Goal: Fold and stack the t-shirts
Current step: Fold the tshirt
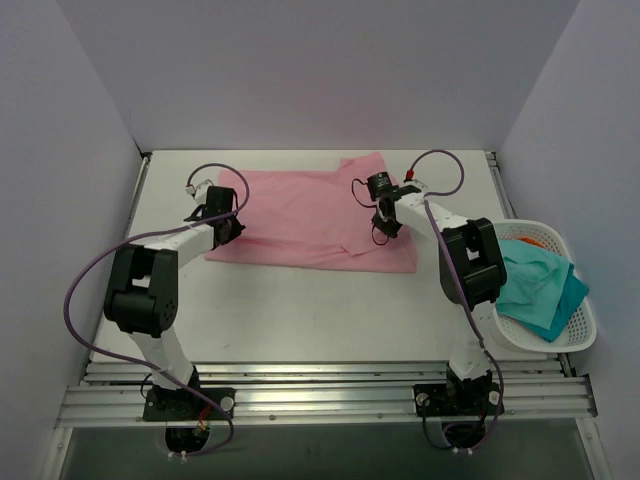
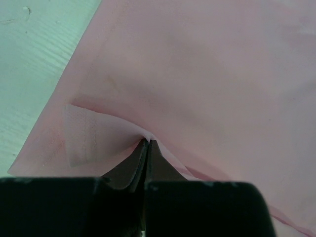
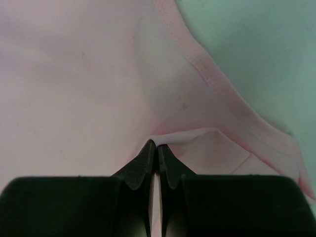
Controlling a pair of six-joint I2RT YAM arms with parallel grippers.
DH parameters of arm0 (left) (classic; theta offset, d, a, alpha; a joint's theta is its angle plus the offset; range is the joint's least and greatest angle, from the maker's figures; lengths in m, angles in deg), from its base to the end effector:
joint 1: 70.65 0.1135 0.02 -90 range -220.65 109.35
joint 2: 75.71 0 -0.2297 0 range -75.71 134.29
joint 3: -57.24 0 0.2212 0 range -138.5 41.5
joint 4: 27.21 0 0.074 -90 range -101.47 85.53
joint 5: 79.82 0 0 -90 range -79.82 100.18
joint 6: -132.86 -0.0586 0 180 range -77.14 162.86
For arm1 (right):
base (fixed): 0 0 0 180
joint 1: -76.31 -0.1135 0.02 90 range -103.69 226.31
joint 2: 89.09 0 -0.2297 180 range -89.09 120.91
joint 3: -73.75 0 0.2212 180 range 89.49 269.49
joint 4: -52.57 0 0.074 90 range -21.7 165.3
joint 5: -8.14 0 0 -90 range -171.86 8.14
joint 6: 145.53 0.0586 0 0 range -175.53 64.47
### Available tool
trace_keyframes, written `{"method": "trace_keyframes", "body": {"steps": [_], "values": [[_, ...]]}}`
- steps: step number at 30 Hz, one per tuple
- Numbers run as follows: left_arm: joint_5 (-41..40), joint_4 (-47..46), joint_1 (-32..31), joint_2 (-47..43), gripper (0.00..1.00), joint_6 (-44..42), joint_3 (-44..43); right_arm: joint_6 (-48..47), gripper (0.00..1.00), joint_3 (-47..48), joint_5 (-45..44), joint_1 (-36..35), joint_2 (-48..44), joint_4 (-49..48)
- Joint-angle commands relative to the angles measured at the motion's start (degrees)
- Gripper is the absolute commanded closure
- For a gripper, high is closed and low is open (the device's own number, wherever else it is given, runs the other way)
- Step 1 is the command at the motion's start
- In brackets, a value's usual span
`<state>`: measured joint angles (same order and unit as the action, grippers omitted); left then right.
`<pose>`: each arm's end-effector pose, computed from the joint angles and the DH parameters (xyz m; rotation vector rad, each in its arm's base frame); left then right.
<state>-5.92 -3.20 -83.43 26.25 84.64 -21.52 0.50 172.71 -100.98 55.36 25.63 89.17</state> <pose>0.3541 -0.0637 0.1555 -0.7155 2.2457 -0.1268 0.3878 0.1279 0.1596 0.8623 2.2670 0.1944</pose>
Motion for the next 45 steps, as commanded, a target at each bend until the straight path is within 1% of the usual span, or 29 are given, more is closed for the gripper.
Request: {"method": "trace_keyframes", "body": {"steps": [1,7,10,11,13,14,15,16,17,18,19,20,21,25,26,28,29,30,33,34,36,40,45], "values": [[2.12,-2.03,1.52,2.46,0.98,-1.61,-4.03,-1.45,1.00,4.66,-0.22,0.12,2.43,3.04],[4.23,-1.68,3.72,7.12,0.98,-1.00,-6.49,-1.71,1.00,7.57,-0.48,1.17,5.08,3.66],[5.02,-2.12,4.51,8.52,0.94,-0.56,-6.67,-1.98,1.00,8.62,-0.75,1.70,5.34,4.01],[5.20,-2.12,4.77,9.05,0.92,-0.47,-7.02,-2.15,1.00,8.89,-0.75,1.79,5.52,4.18],[5.81,-1.95,5.30,9.58,0.80,-0.30,-7.29,-2.42,1.00,10.20,-0.66,2.40,5.52,4.80],[6.16,-2.03,5.57,9.93,0.72,-0.21,-7.72,-2.68,0.95,10.82,-0.49,2.67,5.69,5.58],[6.17,-1.60,5.83,10.02,0.55,-0.03,-7.99,-3.12,0.81,11.34,-0.49,2.84,5.69,5.85],[6.17,-1.25,6.01,10.02,0.38,0.14,-8.34,-3.56,0.63,12.57,-0.66,3.02,5.69,6.03],[6.34,-0.89,6.27,10.02,0.31,0.49,-8.95,-4.08,0.46,13.19,-0.84,3.19,5.43,6.12],[6.43,-0.63,6.45,9.93,0.20,0.50,-9.22,-5.22,0.29,13.63,-1.19,3.46,5.26,6.12],[6.43,-0.02,6.80,9.76,0.12,0.50,-9.66,-5.49,0.06,14.16,-1.54,3.63,4.99,6.21],[6.17,0.60,6.97,9.24,0.07,0.41,-10.27,-5.93,0.00,14.77,-1.89,4.24,4.12,6.12],[6.17,1.65,7.50,8.97,0.05,0.41,-11.49,-7.15,0.00,15.04,-1.98,4.60,3.68,4.99],[7.48,4.47,8.82,7.30,0.04,0.23,-15.28,-11.72,0.00,15.39,0.21,5.57,0.96,1.47],[7.48,5.08,9.26,6.43,0.03,-0.12,-15.98,-12.34,0.00,15.04,0.91,5.48,-0.97,1.11],[7.22,6.40,9.43,5.37,0.03,-0.73,-17.30,-13.57,0.00,9.88,3.28,4.26,-4.22,-3.70],[6.87,6.58,9.78,4.06,0.03,-1.00,-17.31,-13.41,0.00,7.51,4.42,3.47,-7.98,-7.12],[6.43,6.75,10.05,3.52,0.03,-1.09,-17.13,-13.06,0.00,2.35,4.61,1.28,-9.76,-8.89],[6.25,6.41,10.93,0.80,0.03,-0.74,-15.12,-11.03,0.00,-4.89,5.84,-2.77,-15.30,-15.92],[5.82,6.06,11.02,-0.95,0.03,-0.65,-13.46,-10.42,0.00,-8.83,6.10,-5.48,-16.70,-17.59],[4.68,5.44,10.93,-2.80,0.03,-0.56,-11.69,-8.40,0.00,-13.14,7.16,-8.39,-17.33,-21.64],[3.44,5.26,11.37,-6.76,0.03,-1.00,-8.96,-5.41,0.01,-17.81,7.25,-11.21,-17.33,-25.25],[5.02,5.44,12.16,-7.38,0.03,-1.44,-8.78,-4.09,0.02,-20.29,6.29,-11.66,-16.54,-26.84]]}}
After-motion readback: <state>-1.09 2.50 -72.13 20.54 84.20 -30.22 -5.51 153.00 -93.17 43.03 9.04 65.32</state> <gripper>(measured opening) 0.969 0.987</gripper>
